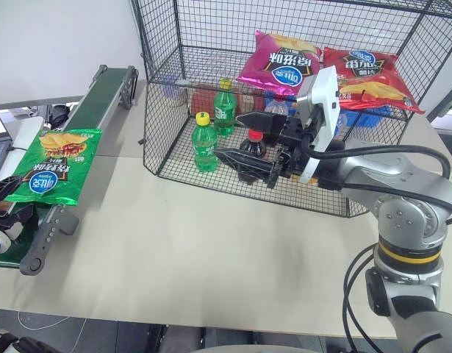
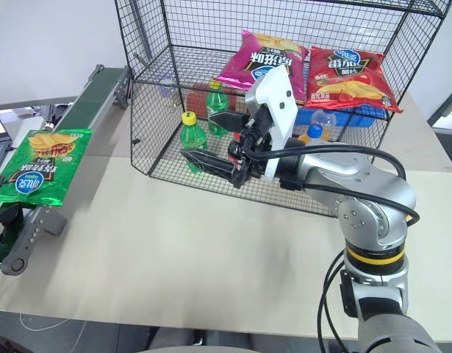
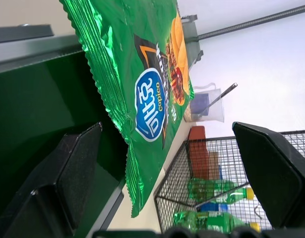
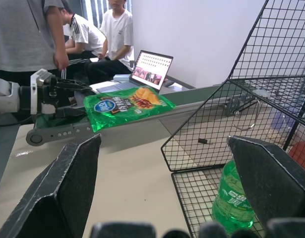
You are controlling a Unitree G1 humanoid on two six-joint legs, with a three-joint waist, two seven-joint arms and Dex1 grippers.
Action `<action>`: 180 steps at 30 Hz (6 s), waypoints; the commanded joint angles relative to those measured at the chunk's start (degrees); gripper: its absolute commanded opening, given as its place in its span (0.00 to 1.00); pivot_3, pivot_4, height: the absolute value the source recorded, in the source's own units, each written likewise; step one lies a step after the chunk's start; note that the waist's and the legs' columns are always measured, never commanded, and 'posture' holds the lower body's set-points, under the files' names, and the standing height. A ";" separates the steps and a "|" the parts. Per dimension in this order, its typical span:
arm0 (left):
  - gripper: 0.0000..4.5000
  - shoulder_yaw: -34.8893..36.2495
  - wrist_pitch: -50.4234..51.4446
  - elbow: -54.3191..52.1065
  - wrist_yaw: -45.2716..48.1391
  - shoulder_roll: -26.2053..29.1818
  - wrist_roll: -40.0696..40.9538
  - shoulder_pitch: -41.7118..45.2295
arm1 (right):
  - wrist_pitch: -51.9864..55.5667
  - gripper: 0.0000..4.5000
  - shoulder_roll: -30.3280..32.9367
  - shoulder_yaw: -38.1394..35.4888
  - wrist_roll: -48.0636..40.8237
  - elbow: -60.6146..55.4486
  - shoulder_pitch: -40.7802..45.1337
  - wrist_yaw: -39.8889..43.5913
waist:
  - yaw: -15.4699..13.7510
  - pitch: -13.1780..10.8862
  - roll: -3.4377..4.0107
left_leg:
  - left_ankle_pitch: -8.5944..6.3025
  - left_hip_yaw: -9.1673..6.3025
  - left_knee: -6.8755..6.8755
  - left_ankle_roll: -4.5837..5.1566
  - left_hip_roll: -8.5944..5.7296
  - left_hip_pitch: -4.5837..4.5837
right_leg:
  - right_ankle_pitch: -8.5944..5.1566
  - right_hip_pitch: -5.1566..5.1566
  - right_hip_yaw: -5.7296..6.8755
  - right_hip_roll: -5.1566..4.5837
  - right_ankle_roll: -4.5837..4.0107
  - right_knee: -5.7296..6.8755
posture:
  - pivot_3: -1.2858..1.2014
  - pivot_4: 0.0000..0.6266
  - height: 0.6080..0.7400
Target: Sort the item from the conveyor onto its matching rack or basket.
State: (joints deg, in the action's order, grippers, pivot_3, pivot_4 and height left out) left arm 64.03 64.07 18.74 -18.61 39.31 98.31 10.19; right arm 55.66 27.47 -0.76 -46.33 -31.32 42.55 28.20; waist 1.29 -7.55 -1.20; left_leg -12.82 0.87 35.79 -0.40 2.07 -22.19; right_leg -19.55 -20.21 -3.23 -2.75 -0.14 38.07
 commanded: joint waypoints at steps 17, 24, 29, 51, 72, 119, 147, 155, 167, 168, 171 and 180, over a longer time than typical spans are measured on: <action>1.00 -6.89 -5.42 -0.54 2.72 1.80 4.90 0.27 | -1.54 0.99 0.08 -0.77 -0.49 -1.48 1.17 -0.52 | -0.27 -0.06 -0.02 | 0.01 0.00 -0.06 0.00 -0.17 -0.03 | 0.01 -0.04 0.96 -0.64 -0.03 -0.06 | 0.52 0.24 1.00; 1.00 -7.35 -7.99 -0.96 3.79 1.88 3.56 0.75 | -1.58 0.99 0.29 -0.87 -0.36 -1.29 1.27 -0.44 | -0.26 -0.15 -0.12 | 0.01 0.00 -0.07 0.00 -0.16 -0.03 | 0.01 -0.05 0.97 -0.64 -0.03 -0.08 | 0.52 0.24 1.00; 0.72 -7.40 -9.19 -2.22 4.77 1.65 3.56 0.42 | -1.65 1.00 0.41 -0.98 -0.32 -1.25 1.30 -0.38 | -0.25 -0.19 -0.17 | 0.01 0.00 -0.09 0.00 -0.15 -0.03 | 0.01 -0.06 0.98 -0.64 -0.03 -0.10 | 0.52 0.24 1.00; 0.02 -22.41 -4.52 -27.34 7.97 -0.28 14.69 14.45 | -3.18 1.00 3.52 -5.40 -1.34 -1.83 3.47 0.53 | -0.53 -0.36 -0.31 | 0.12 0.01 -0.21 -0.18 -0.16 -0.10 | 0.04 -0.02 1.01 -0.57 -0.06 -0.33 | 0.52 0.24 1.00; 0.02 -40.40 -8.61 -7.79 22.33 -10.43 4.60 45.17 | -2.93 1.00 3.73 -11.71 -1.61 -10.03 1.63 -16.59 | -0.48 -0.59 -0.30 | 1.12 -0.12 -1.02 -1.41 -0.21 -0.12 | 0.09 -0.16 0.83 0.49 0.00 -0.44 | 0.52 0.24 1.00; 0.02 -33.86 -18.06 1.24 34.91 -25.23 -25.24 51.67 | -4.68 1.00 3.29 -10.17 -2.58 -9.49 1.73 -18.91 | -0.56 -0.66 -0.33 | 1.02 -0.24 -1.03 -0.91 -0.16 -0.32 | 0.09 -0.20 0.82 0.56 0.02 -0.42 | 0.52 0.24 1.00; 0.02 -32.72 -31.97 19.81 45.13 -28.42 -37.95 62.47 | -4.67 1.00 2.71 -10.20 -2.75 -9.78 2.27 -19.61 | -0.43 -0.66 -0.32 | 1.06 -0.19 -1.04 -0.82 -0.23 -0.35 | 0.09 -0.23 0.86 0.66 0.02 -0.42 | 0.52 0.24 1.00; 0.02 -32.33 -22.99 3.34 34.15 -30.23 -33.45 51.23 | -4.93 1.00 2.54 -10.07 -2.54 -9.55 1.82 -19.23 | -0.46 -0.66 -0.32 | 1.07 -0.26 -1.01 -0.84 -0.15 -0.36 | 0.09 -0.25 0.82 0.62 0.02 -0.29 | 0.52 0.24 1.00; 0.02 -33.19 -15.39 -23.06 5.11 -35.42 -17.17 35.45 | -5.47 1.00 2.99 -7.70 0.73 -9.02 0.18 -17.19 | -0.66 -0.66 -0.31 | 1.10 -0.56 -0.91 -0.87 -0.17 -0.46 | 0.10 -0.16 0.78 0.44 0.02 -0.30 | 0.52 0.24 1.00; 0.02 -33.77 -15.80 -24.97 1.64 -36.26 -16.41 34.43 | -5.61 1.00 2.88 -7.63 0.93 -8.89 0.13 -17.05 | -0.67 -0.65 -0.31 | 1.11 -0.58 -0.90 -0.88 -0.18 -0.46 | 0.10 -0.16 0.79 0.47 0.02 -0.29 | 0.52 0.24 1.00; 0.02 -35.21 -17.81 -28.15 -5.03 -37.93 -14.91 33.02 | -5.85 1.00 2.69 -7.57 1.31 -8.67 0.06 -16.67 | -0.72 -0.66 -0.32 | 1.12 -0.58 -0.89 -0.87 -0.25 -0.45 | 0.10 -0.13 0.79 0.55 0.02 -0.29 | 0.52 0.24 1.00; 0.02 -38.96 -28.60 -24.45 -8.96 -40.56 -21.06 38.12 | -6.31 1.00 2.52 -7.69 2.01 -8.06 0.39 -16.32 | -0.79 -0.66 -0.32 | 1.46 -0.58 -0.91 -1.30 -0.35 -0.49 | 0.10 -0.09 0.72 0.81 0.02 -0.38 | 0.52 0.24 1.00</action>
State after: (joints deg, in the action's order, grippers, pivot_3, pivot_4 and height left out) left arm 25.45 38.75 -6.24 -27.35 -1.08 78.79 45.85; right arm 51.55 29.94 -7.42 -44.92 -38.55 41.97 11.85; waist 0.50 -8.21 -1.52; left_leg -11.35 0.29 34.87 -1.70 1.72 -22.69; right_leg -19.46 -20.30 -2.53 -1.92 -0.12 37.67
